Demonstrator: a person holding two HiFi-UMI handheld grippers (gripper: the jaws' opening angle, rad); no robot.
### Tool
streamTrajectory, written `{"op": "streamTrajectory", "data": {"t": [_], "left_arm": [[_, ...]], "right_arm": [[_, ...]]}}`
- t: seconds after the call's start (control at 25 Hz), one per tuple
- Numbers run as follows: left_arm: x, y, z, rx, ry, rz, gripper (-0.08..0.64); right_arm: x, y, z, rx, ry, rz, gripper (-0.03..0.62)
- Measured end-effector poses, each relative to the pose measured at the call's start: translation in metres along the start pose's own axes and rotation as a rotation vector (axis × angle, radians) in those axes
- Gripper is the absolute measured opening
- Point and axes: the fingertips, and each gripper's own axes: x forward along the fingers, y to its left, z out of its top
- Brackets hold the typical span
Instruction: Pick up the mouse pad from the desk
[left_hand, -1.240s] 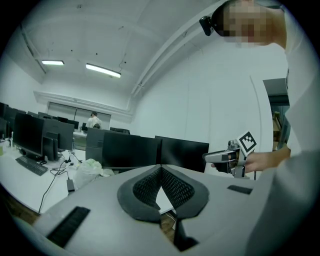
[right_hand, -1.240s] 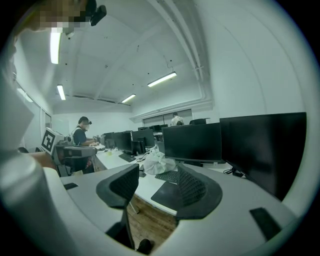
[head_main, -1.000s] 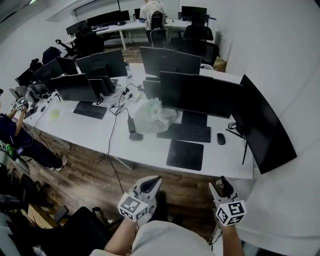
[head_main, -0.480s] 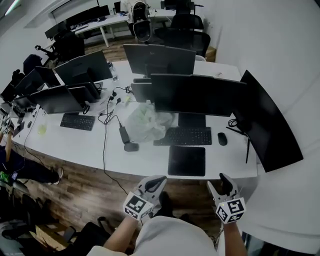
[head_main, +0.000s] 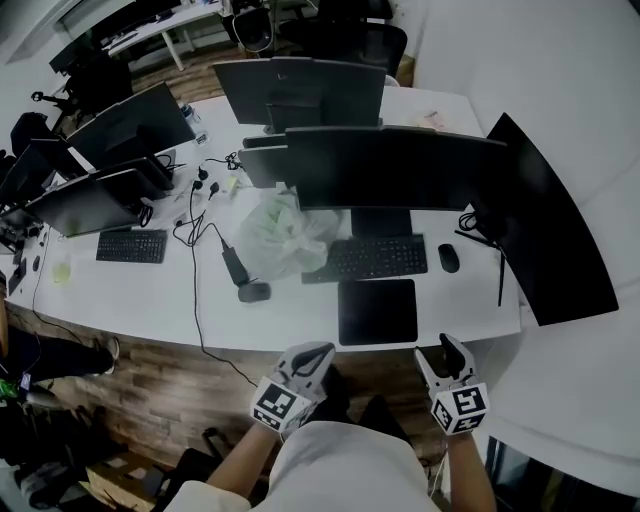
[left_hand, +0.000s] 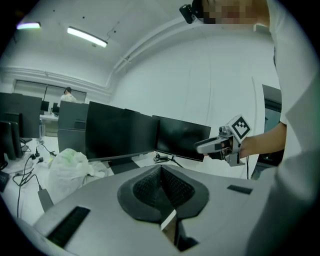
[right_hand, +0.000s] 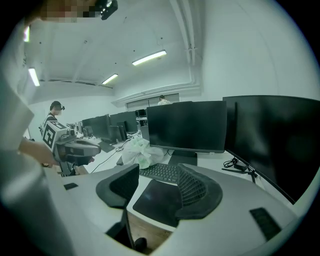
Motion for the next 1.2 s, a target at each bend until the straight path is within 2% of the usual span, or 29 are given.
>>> {"op": "streamTrajectory", "data": {"t": [0.32,0.64,0.96,1.2], "left_arm": [[0.023,0.032,-0.033,-0.071,0.045,0.013,0.017],[0.06,0.046,-0.082,-0.119,0.103,0.052,0.017],[0.1,0.042,-0.126,-0.161,0.159,0.062,0.017],[0.12,0.039,-0.155,-0.173,0.196,0.068,0.017]], "right_arm": [[0.038,-0.022,-0.027,0.019,0.087,-0.03,0.255],[0.076,-0.046,-0.079,0.017,0.174,0.001,0.261],[0.118,-0.066,-0.15,0.026,0.283,0.041,0.281],[0.144,-0.081,-0.22,0.075,0.406,0.023,0.296]]}}
